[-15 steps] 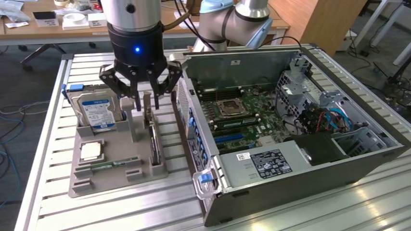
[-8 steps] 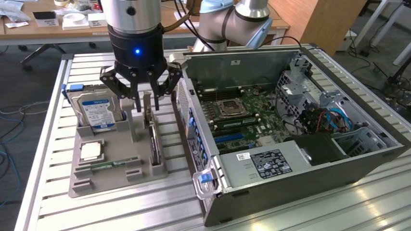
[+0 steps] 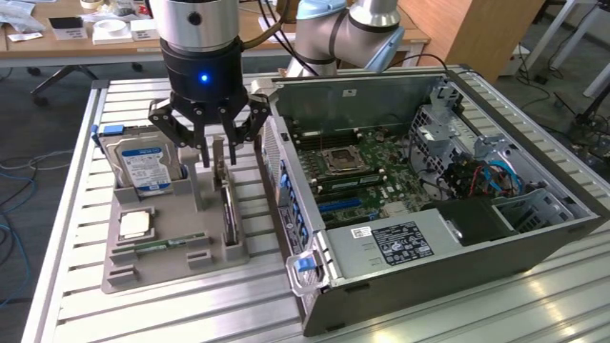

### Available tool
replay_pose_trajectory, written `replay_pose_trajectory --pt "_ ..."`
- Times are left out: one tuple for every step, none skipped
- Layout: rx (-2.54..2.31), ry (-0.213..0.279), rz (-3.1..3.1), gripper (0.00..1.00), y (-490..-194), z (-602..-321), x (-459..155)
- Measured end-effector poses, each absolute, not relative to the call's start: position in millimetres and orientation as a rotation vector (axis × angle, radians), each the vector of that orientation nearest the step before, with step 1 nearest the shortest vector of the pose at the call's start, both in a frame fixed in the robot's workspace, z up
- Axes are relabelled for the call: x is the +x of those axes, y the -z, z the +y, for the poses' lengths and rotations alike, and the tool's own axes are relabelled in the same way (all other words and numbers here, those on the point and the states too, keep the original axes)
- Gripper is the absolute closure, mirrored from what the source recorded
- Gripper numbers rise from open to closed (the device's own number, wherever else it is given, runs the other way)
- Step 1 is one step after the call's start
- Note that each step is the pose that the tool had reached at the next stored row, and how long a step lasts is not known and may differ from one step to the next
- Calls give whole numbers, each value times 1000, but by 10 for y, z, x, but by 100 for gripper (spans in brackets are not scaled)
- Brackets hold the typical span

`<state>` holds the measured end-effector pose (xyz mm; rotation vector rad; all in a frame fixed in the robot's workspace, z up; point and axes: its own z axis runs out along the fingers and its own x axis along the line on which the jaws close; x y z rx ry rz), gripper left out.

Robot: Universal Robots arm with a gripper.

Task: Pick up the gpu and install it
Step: 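Pick up the gpu and move the gpu toward the slot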

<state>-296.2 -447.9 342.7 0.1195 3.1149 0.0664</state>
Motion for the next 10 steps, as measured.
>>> replay_pose_trajectory --pt "120 -66 3115 58 -3426 -4479 -2962" --pt "119 -67 3115 58 -3426 -4479 -2962" --pt "119 -67 3115 58 -3426 -4479 -2962" --pt "119 -67 3115 58 -3425 -4479 -2962" --pt "119 -67 3115 58 -3421 -4479 -2962" --pt "119 -67 3115 58 -3417 -4479 -2962" --pt "119 -67 3115 58 -3414 -4479 -2962" --pt "119 -67 3115 58 -3411 -4479 -2962" --pt "120 -66 3115 58 -3409 -4479 -2962" --pt "119 -66 3115 58 -3408 -4479 -2962"
